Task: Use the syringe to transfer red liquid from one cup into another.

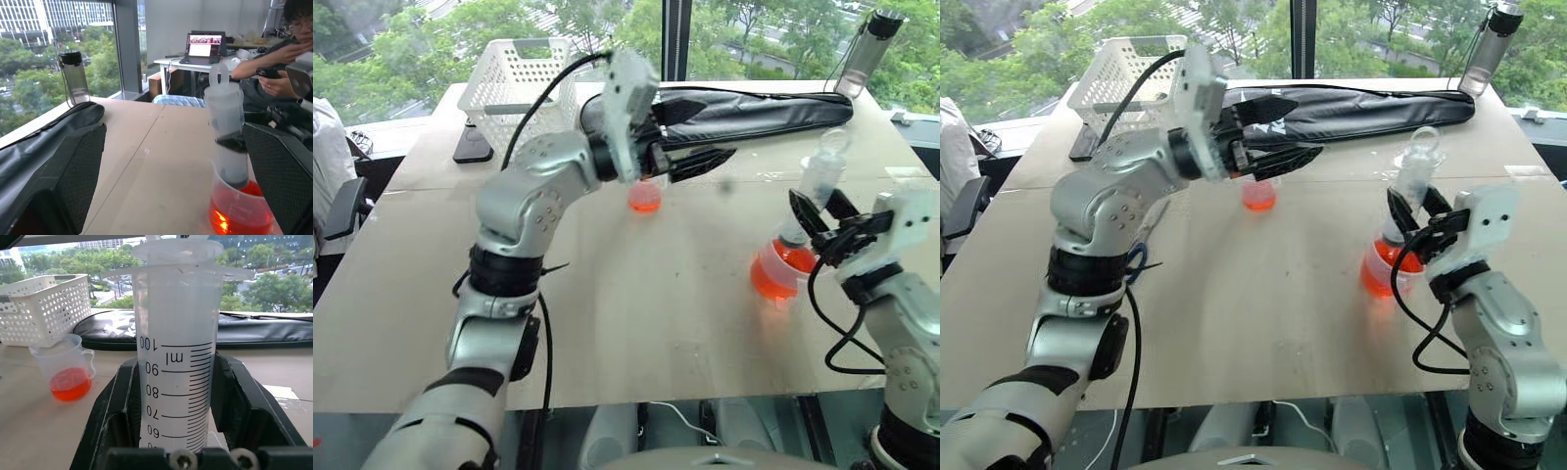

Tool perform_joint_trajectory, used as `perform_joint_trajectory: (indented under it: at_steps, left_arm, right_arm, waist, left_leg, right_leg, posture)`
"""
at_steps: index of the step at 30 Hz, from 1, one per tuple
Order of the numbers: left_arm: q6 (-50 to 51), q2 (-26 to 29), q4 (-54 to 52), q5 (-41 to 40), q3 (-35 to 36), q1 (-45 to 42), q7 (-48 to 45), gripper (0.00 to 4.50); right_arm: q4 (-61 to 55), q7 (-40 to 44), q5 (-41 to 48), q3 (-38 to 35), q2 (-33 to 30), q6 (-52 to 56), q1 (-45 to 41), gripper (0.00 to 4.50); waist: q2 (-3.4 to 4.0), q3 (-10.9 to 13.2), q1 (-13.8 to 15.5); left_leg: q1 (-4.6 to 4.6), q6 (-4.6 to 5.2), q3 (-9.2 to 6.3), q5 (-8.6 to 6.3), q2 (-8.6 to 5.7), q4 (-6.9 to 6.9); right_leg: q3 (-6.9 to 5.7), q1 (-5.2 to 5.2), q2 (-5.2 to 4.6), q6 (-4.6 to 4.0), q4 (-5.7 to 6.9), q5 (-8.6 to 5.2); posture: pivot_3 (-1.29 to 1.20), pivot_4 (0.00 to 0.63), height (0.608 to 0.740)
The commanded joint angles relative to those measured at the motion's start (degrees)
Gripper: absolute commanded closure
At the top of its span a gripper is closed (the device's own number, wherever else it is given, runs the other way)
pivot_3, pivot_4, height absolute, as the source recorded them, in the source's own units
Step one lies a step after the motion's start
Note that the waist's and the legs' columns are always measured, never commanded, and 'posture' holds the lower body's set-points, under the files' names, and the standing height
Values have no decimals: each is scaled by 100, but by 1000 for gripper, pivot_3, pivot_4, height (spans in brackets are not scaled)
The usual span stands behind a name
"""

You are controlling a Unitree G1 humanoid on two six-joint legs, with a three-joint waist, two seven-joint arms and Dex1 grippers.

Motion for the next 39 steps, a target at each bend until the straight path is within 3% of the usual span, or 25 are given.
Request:
perform_joint_trajectory:
  at_steps: [1,15,26,30,39]
  left_arm:
    - [-102,-303,358,264,-151,-546,-15,0]
    - [-529,-1230,1172,1124,-539,-1010,-180,0]
    - [-162,-1787,1217,1690,-598,-1088,660,0]
    - [66,-1886,1097,1916,-639,-1083,1032,0]
    - [683,-1699,483,1579,-415,-1002,875,0]
  right_arm:
    - [-22,-139,-267,209,7,-535,35,2989]
    - [98,-567,-1271,829,-63,-1106,208,2989]
    - [-188,-978,-1856,1342,78,-951,215,2989]
    - [-231,-1138,-1940,1401,206,-944,235,2989]
    - [-170,-1319,-1975,1194,401,-894,169,2992]
  waist:
    - [0,1,-11]
    - [-1,2,-125]
    - [-2,2,-129]
    - [-2,2,-128]
    - [-2,2,-135]
  left_leg:
    - [-1,0,1,0,0,0]
    - [1,0,1,0,2,-3]
    - [1,0,1,0,2,-2]
    - [1,0,1,0,2,-2]
    - [1,-1,1,0,3,-2]
  right_leg:
    - [1,-1,0,0,-1,0]
    - [6,-5,1,3,3,-2]
    - [8,-5,0,3,3,-2]
    - [7,-5,0,3,4,-2]
    - [8,-6,0,3,5,-2]
  posture:
    - [0,150,724]
    - [0,150,724]
    - [0,150,724]
    - [0,150,724]
    - [0,150,724]
